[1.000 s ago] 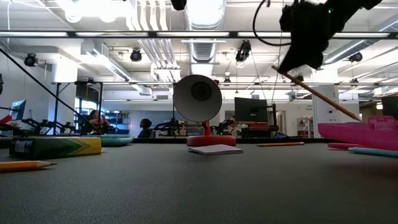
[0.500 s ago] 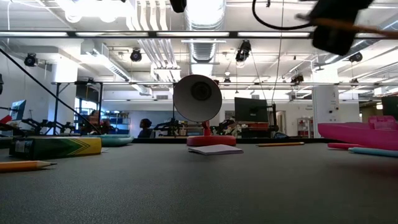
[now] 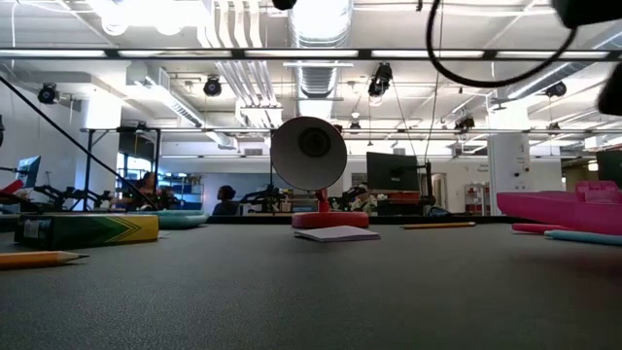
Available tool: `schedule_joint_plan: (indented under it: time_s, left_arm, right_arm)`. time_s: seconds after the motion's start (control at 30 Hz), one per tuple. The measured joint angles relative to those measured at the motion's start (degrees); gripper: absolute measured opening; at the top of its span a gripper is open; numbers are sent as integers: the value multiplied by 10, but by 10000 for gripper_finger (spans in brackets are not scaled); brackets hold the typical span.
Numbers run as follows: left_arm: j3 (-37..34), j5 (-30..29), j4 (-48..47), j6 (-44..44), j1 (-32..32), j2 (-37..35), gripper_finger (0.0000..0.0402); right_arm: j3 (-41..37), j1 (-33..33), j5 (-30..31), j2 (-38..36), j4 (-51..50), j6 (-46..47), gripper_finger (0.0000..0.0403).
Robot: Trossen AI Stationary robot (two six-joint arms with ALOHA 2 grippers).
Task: Pack school essentials
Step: Put the orange pencil into the pink supply box, then put the pink pen into the pink supply box
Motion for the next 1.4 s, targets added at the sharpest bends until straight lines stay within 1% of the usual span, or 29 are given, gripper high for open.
schedule_joint_plan:
  time_s: [0.07,0.23,0.3,0.47,0.6,0.87,0.97,1.07,1.13,1.2,1.27,1.4]
  left_arm:
    - [0,-13,0,0,-9,3,193]
    - [0,-68,3,-1,-29,8,193]
    - [0,-78,3,-1,-32,8,193]
    - [0,-81,3,-2,-31,8,193]
    - [0,-81,3,-2,-31,8,193]
    - [-6,-83,3,-2,-31,8,193]
    - [-7,-83,2,-2,-31,8,193]
    - [-7,-83,2,-2,-31,8,193]
    - [-7,-83,2,-1,-31,8,193]
    - [-7,-83,2,0,-31,8,193]
    - [-7,-83,2,0,-31,8,193]
    - [-7,-83,2,-1,-32,8,193]
  right_arm:
    - [0,11,-3,15,0,0,13]
    - [0,22,-4,42,-5,8,13]
    - [0,22,-5,49,-5,8,13]
    - [0,22,-6,66,-4,15,18]
    - [0,22,-10,71,3,29,48]
    - [13,22,-10,72,8,35,131]
    - [31,22,-10,72,7,13,152]
    - [57,22,-9,72,5,-29,158]
    - [80,22,3,72,-18,-53,156]
    - [111,22,29,71,-69,-79,151]
    - [146,21,65,70,-140,-103,145]
    - [212,10,157,63,-292,-113,136]
